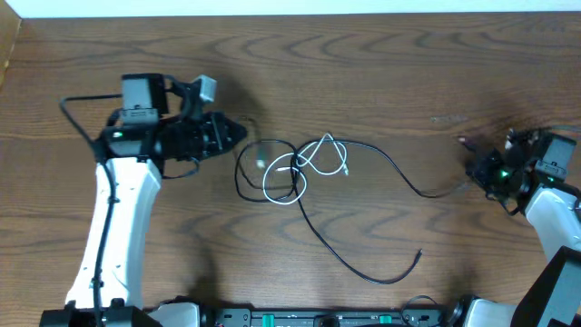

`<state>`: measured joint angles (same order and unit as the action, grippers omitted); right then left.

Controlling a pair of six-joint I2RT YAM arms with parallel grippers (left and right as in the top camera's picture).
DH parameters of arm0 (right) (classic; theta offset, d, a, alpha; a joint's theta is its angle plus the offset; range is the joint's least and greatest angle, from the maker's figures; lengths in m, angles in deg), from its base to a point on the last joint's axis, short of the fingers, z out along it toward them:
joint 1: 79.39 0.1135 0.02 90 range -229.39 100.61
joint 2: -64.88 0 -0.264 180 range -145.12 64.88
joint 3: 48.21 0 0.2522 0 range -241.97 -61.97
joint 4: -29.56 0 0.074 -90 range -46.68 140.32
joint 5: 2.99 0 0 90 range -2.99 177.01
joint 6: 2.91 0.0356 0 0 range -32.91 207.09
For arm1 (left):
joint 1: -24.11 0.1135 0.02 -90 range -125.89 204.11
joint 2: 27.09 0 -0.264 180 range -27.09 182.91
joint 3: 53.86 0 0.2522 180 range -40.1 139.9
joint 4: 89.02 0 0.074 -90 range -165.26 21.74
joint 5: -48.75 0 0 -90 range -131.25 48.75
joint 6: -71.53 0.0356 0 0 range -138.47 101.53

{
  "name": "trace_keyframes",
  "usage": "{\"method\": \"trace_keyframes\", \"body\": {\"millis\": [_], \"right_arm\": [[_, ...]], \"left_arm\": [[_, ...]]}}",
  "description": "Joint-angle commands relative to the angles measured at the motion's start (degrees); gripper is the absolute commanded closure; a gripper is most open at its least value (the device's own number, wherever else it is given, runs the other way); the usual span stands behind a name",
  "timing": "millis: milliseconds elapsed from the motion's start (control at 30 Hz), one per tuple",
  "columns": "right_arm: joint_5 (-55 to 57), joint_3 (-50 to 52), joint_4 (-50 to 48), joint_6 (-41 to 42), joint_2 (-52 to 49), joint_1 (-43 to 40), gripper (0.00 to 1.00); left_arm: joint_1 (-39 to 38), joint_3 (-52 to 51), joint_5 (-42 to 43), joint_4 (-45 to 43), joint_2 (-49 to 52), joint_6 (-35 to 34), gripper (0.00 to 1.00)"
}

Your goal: Untangle cables

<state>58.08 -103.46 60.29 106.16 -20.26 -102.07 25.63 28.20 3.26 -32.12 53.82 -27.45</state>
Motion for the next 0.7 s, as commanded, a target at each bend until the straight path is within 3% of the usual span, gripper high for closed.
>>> {"method": "trace_keyframes", "body": {"millis": [0, 67, 133, 333, 667], "right_arm": [[-10.3, -0.2, -2.3, -4.2, -0.3, 1.3, 0.94], [-10.2, -0.9, -3.7, -4.1, -0.3, 1.4, 0.87], [-9.0, -2.4, -4.3, -3.5, -0.2, 1.4, 0.82], [-6.7, -7.7, 1.4, -1.4, -0.2, 4.4, 0.76], [-3.5, -8.5, 4.4, -7.4, -0.3, 27.0, 0.44]], "left_arm": [[-4.9, 0.2, -7.3, 0.6, 0.4, 0.4, 0.83], [-7.7, 0.2, -11.4, 1.5, 0.4, 0.4, 0.76], [-10.1, 0.2, -14.6, 2.7, 0.4, 0.4, 0.76], [-14.8, 0.2, -20.4, 4.8, 0.4, 0.3, 0.73], [-15.3, -1.2, -27.1, 4.6, 1.9, 0.1, 0.71]]}}
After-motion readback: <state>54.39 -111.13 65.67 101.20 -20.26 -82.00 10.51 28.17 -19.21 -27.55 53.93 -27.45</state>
